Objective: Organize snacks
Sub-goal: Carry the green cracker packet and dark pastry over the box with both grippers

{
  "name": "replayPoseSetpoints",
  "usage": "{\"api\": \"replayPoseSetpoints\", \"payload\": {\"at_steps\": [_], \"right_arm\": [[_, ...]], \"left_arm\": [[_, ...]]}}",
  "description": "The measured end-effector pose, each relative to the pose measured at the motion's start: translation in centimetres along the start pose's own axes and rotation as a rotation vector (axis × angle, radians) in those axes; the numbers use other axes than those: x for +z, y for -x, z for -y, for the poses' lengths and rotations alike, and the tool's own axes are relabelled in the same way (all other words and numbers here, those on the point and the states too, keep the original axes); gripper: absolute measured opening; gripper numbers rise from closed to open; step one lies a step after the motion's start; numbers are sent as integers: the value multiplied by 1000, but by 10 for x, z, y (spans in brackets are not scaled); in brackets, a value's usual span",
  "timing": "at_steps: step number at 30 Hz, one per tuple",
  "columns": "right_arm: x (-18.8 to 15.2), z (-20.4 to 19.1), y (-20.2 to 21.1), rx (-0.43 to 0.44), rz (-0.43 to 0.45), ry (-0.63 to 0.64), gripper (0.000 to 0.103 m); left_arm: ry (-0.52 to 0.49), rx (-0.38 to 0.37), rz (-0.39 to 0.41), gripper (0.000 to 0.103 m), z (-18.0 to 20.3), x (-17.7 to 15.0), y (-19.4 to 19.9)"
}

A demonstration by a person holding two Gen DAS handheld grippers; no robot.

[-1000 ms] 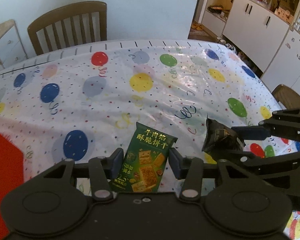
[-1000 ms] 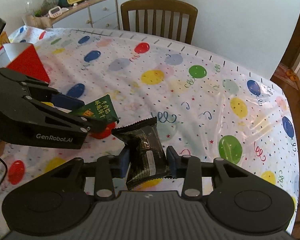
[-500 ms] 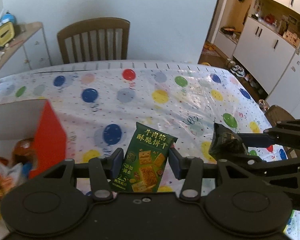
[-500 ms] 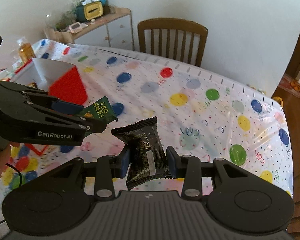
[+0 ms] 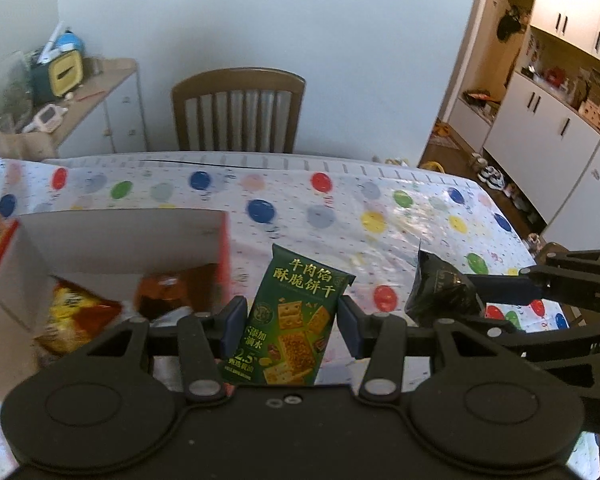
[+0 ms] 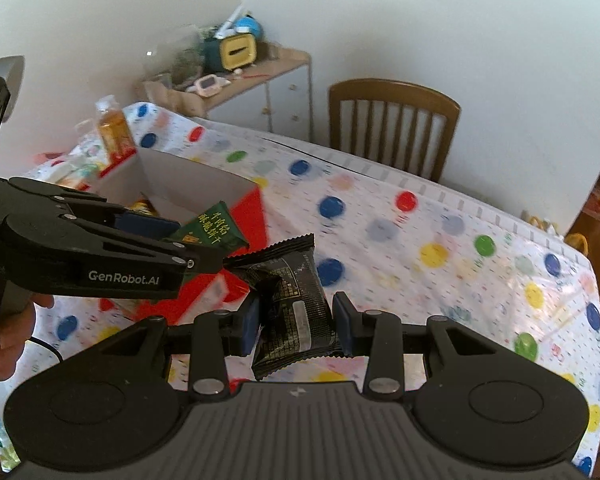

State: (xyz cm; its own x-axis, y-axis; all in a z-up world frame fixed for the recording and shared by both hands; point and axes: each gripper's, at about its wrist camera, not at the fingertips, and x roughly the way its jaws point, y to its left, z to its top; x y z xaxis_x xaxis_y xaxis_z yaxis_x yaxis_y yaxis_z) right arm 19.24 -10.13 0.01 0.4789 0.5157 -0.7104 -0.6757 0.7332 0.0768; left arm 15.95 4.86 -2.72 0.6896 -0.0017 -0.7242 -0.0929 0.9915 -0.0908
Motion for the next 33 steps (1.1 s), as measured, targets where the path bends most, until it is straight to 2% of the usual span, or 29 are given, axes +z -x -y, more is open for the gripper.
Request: {"api": "replayPoseSetpoints", "payload": {"at_steps": [16,22,33], "right_arm": [[36,-95,-36,27,5,32,38],[49,-116,-62,8,-12,21,38],[78,-134,-134,-45,-65,13,38]], "left_arm": [[58,88,32,47,-112,-7,38],[69,126,20,47,-149,-7,31],[91,188,-48,47,-204,-12,-9]]}}
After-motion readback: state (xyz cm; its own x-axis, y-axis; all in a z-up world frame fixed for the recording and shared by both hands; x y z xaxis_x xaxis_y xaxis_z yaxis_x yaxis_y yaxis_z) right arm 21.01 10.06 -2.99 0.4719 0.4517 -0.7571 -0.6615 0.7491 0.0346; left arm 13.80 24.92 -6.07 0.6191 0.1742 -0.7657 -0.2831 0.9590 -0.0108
